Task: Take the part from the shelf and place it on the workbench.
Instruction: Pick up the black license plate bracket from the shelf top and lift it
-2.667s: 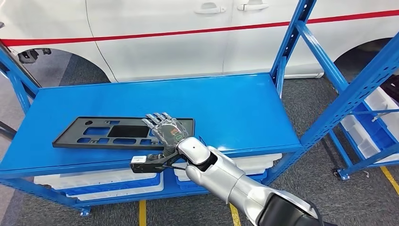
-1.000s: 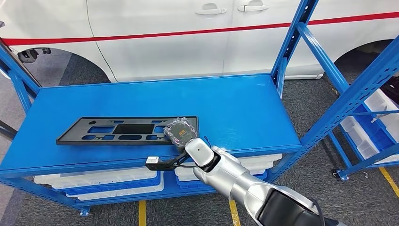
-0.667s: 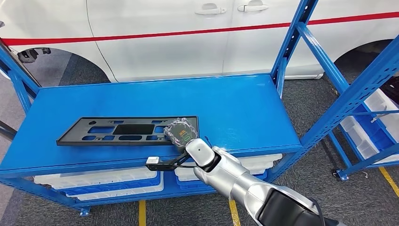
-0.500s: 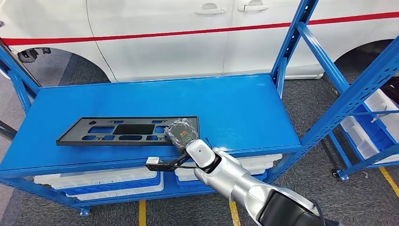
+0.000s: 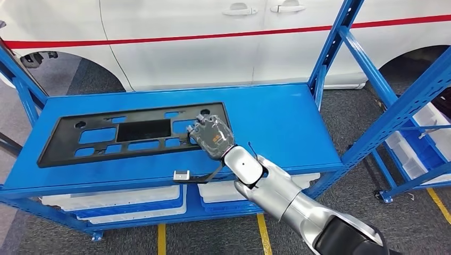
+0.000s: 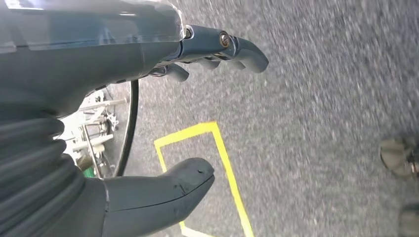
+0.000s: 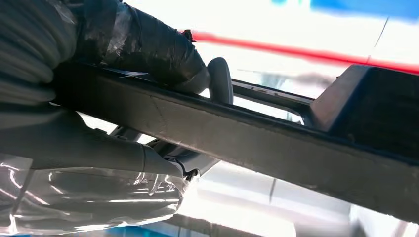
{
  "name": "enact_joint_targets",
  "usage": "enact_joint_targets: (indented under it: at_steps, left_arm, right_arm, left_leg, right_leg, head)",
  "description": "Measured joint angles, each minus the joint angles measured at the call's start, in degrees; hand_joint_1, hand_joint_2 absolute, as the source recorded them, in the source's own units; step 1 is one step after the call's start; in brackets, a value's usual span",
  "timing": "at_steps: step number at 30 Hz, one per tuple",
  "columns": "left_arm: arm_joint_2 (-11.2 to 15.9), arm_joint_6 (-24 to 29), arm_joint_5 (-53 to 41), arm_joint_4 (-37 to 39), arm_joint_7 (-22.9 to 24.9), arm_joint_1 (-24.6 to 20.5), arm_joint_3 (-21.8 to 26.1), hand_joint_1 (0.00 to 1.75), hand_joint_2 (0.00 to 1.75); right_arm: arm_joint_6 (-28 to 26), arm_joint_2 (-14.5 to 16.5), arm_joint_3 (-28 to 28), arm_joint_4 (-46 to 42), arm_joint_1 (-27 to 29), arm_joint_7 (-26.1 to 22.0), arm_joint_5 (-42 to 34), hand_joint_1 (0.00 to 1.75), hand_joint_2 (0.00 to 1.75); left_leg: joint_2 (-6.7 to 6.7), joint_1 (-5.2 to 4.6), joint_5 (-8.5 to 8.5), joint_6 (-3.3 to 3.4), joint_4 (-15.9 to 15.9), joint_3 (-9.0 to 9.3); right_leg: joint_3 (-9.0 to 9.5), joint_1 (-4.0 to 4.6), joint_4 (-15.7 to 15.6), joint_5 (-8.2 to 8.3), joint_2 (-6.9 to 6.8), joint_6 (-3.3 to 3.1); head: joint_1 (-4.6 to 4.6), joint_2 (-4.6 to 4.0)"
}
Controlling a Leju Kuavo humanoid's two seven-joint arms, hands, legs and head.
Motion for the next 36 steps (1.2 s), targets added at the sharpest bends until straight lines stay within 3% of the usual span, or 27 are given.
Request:
enact_joint_targets:
  at_steps: [1, 2, 3, 4, 6, 8, 11, 12, 14, 16, 17, 18, 19, 22, 24, 27, 28, 29, 31, 32, 33, 34, 36]
  left_arm:
    - [0.00, 0.14, 0.00, -0.04, -0.05, 0.00, -0.01, 0.00, 1.75]
    - [-0.01, 0.26, 0.00, -0.04, -0.10, 0.00, -0.02, 0.00, 1.75]
    - [-0.01, 0.34, -0.01, -0.04, -0.15, 0.00, -0.03, 0.00, 1.75]
    - [-0.02, 0.38, -0.01, -0.04, -0.18, 0.00, -0.05, 0.00, 1.75]
    - [-0.03, 0.39, 0.01, -0.07, -0.20, -0.01, -0.13, 0.00, 1.75]
    - [-0.03, 0.40, 0.01, -0.11, -0.20, -0.02, -0.18, 0.00, 1.75]
    - [-0.07, 0.38, -0.01, -0.15, -0.13, 0.06, -0.20, 0.00, 1.75]
    - [-0.07, 0.37, -0.01, -0.16, -0.08, 0.11, -0.20, 0.00, 1.75]
    - [-0.07, 0.34, -0.01, -0.19, 0.02, 0.15, -0.20, 0.00, 1.75]
    - [-0.07, 0.33, -0.01, -0.20, 0.05, 0.11, -0.20, 0.00, 1.75]
    - [-0.07, 0.33, -0.01, -0.20, 0.07, 0.10, -0.20, 0.00, 1.75]
    - [-0.07, 0.33, -0.01, -0.20, 0.07, 0.10, -0.20, 0.00, 1.75]
    - [-0.07, 0.31, -0.01, -0.21, 0.07, 0.10, -0.20, 0.00, 1.75]
    - [-0.08, 0.15, -0.01, -0.52, 0.08, 0.03, -0.21, 0.00, 1.75]
    - [-0.21, -0.20, -0.01, -0.90, 0.08, 0.01, -0.23, 0.00, 1.75]
    - [-0.56, -0.83, -0.01, -1.42, 0.13, 0.07, -0.24, 0.00, 1.75]
    - [-0.68, -0.95, -0.01, -1.62, 0.14, 0.08, -0.23, 0.00, 1.75]
    - [-0.82, -1.02, -0.01, -1.83, 0.15, 0.09, -0.23, 0.00, 1.75]
    - [-1.07, -1.24, -0.01, -2.16, 0.16, 0.10, -0.22, 0.00, 1.75]
    - [-1.19, -1.37, 0.00, -2.26, 0.16, 0.12, -0.22, 0.00, 1.75]
    - [-1.31, -1.50, 0.00, -2.32, 0.16, 0.13, -0.22, 0.00, 1.75]
    - [-1.45, -1.59, 0.00, -2.38, 0.16, 0.13, -0.22, 0.00, 1.75]
    - [-1.71, -1.71, -0.01, -2.50, 0.15, 0.12, -0.22, 0.00, 1.75]
  right_arm:
    - [-0.31, -0.87, -0.22, -1.16, -0.06, -0.09, 0.87, 1.75, 1.75]
    - [-0.53, -1.71, -0.44, -2.26, -0.08, -0.18, 1.60, 1.75, 1.75]
    - [-0.68, -2.52, -0.65, -3.31, -0.11, -0.29, 2.20, 1.75, 1.75]
    - [-0.76, -3.27, -0.88, -4.36, -0.18, -0.40, 2.67, 1.75, 1.75]
    - [-0.82, -4.45, -1.33, -6.27, -0.47, -0.60, 3.15, 1.75, 1.75]
    - [-0.87, -5.35, -1.61, -8.02, -0.83, -0.84, 3.29, 1.75, 1.75]
    - [-0.83, -6.28, -1.70, -10.15, -1.18, -1.31, 3.30, 1.75, 1.75]
    - [-0.77, -6.49, -1.69, -10.71, -1.24, -1.44, 3.29, 1.75, 1.75]
    - [-0.66, -6.85, -1.69, -11.62, -1.36, -1.59, 3.24, 1.75, 1.75]
    - [-0.64, -7.09, -1.69, -12.22, -1.38, -1.62, 3.22, 1.75, 1.75]
    - [-0.64, -7.20, -1.68, -12.39, -1.37, -1.62, 3.22, 1.75, 1.75]
    - [-0.63, -7.31, -1.68, -12.48, -1.35, -1.64, 3.22, 1.75, 1.75]
    - [-0.58, -7.42, -1.68, -12.59, -1.35, -1.66, 3.18, 1.75, 1.75]
    - [-0.05, -7.78, -1.68, -13.33, -1.41, -1.75, 2.61, 1.75, 1.75]
    - [0.56, -8.00, -1.64, -14.00, -1.49, -1.98, 1.69, 1.75, 1.75]
    - [1.39, -8.60, -1.59, -15.09, -1.51, -2.41, -0.13, 1.75, 1.75]
    - [1.63, -8.93, -1.59, -15.50, -1.50, -2.53, -0.82, 1.75, 1.75]
    - [1.85, -9.30, -1.59, -15.94, -1.48, -2.68, -1.57, 1.75, 1.75]
    - [2.24, -9.90, -1.58, -16.88, -1.28, -3.12, -3.11, 1.75, 1.75]
    - [2.37, -10.19, -1.57, -17.35, -1.07, -3.38, -3.78, 1.75, 1.75]
    - [2.47, -10.47, -1.55, -17.86, -0.82, -3.64, -4.39, 1.75, 1.75]
    - [2.55, -10.74, -1.52, -18.40, -0.57, -3.88, -4.89, 1.75, 1.75]
    - [2.66, -11.36, -1.49, -19.73, -0.27, -4.27, -5.66, 1.75, 1.75]
  left_leg:
    - [0.01, 0.01, 0.03, 0.02, 0.18, -0.24]
    - [0.01, 0.05, 0.02, 0.00, 0.47, -0.51]
    - [0.00, 0.12, 0.00, -0.06, 0.81, -0.80]
    - [0.00, 0.25, -0.07, -0.21, 1.27, -1.14]
    - [-0.04, 0.46, -0.31, -0.87, 2.41, -1.97]
    - [-0.14, 0.38, -0.35, -1.77, 3.39, -2.66]
    - [-0.27, 0.34, 0.10, -3.02, 3.86, -3.33]
    - [-0.27, 0.45, -0.58, -3.37, 4.39, -3.79]
    - [-0.25, 0.65, -4.44, -3.83, 8.41, -5.45]
    - [-0.24, 0.68, -9.32, -4.15, 15.65, -7.67]
    - [-0.24, 0.68, -10.58, -4.20, 18.52, -8.19]
    - [-0.24, 0.68, -10.67, -4.14, 19.63, -7.81]
    - [-0.24, 0.67, -9.75, -3.97, 18.52, -6.32]
    - [-0.27, 0.38, -6.82, -2.91, 7.09, 1.98]
    - [-0.31, -0.07, -6.68, -2.48, 2.69, 4.48]
    - [-0.18, -0.10, -5.09, -1.73, 1.51, 4.00]
    - [-0.05, 0.03, -4.29, -1.25, 1.14, 3.61]
    - [0.09, 0.16, -3.47, -0.86, 0.85, 3.04]
    - [0.21, 0.02, -2.14, -0.42, 0.94, 1.39]
    - [0.22, -0.06, -1.55, -0.42, 1.07, 0.46]
    - [0.22, -0.11, -0.99, -0.44, 1.26, -0.47]
    - [0.23, -0.13, -0.49, -0.51, 1.54, -1.40]
    - [0.22, -0.14, 0.30, -0.75, 2.33, -3.13]
  right_leg:
    - [-1.50, -0.13, 3.57, -1.48, 0.01, 0.19]
    - [-2.43, -0.33, 5.84, -1.96, -0.01, 0.41]
    - [-2.45, -0.57, 6.13, -1.34, -0.03, 0.65]
    - [-1.37, -0.85, 4.17, 0.25, -0.09, 0.92]
    - [2.34, -1.28, -2.89, 3.44, -0.17, 1.34]
    - [4.03, -1.19, -6.67, 4.74, 0.06, 0.86]
    - [3.09, -0.96, -6.71, 5.19, 0.20, -0.76]
    - [2.67, -1.00, -6.70, 5.57, 0.10, -1.35]
    - [1.65, -1.11, -6.88, 6.52, -0.13, -2.36]
    - [0.43, -0.89, -6.85, 7.45, -0.24, -2.72]
    - [-0.18, -0.76, -6.82, 7.90, -0.29, -2.75]
    - [-0.77, -0.62, -6.80, 8.35, -0.34, -2.74]
    - [-1.32, -0.50, -6.78, 8.80, -0.35, -2.69]
    - [-2.49, -0.28, -6.80, 10.14, -0.34, -2.27]
    - [-2.61, -0.37, -7.10, 11.06, -0.37, -1.56]
    - [-2.74, -0.52, -7.60, 11.66, -0.36, -0.31]
    - [-3.10, -0.53, -6.84, 10.35, -0.34, -0.07]
    - [-3.78, -0.56, -4.84, 7.96, -0.32, 0.13]
    - [-5.64, -0.65, 2.07, 2.23, -0.30, 0.42]
    - [-6.26, -0.67, 5.55, 0.61, -0.30, 0.59]
    - [-6.17, -0.67, 7.65, 0.41, -0.31, 0.71]
    - [-5.17, -0.67, 7.91, 1.33, -0.31, 0.75]
    - [-0.27, -0.65, 2.46, 3.80, -0.32, 0.52]
  head:
    - [-0.01, 0.00]
    - [-0.01, 0.00]
    - [-0.01, 0.00]
    - [-0.01, 0.00]
    - [-0.01, 0.00]
    - [-0.01, 0.00]
    - [-0.02, 0.00]
    - [-0.03, 0.00]
    - [-0.04, 0.00]
    - [-0.04, 0.00]
    - [-0.04, 0.00]
    - [-0.04, 0.00]
    - [-0.04, 0.00]
    - [-0.03, 0.00]
    - [-0.03, 0.00]
    - [-0.04, 0.00]
    - [-0.03, 0.00]
    - [-0.01, 0.00]
    - [-0.01, 0.00]
    - [-0.01, 0.00]
    - [-0.02, 0.00]
    - [-0.01, 0.00]
    - [-0.01, 0.00]
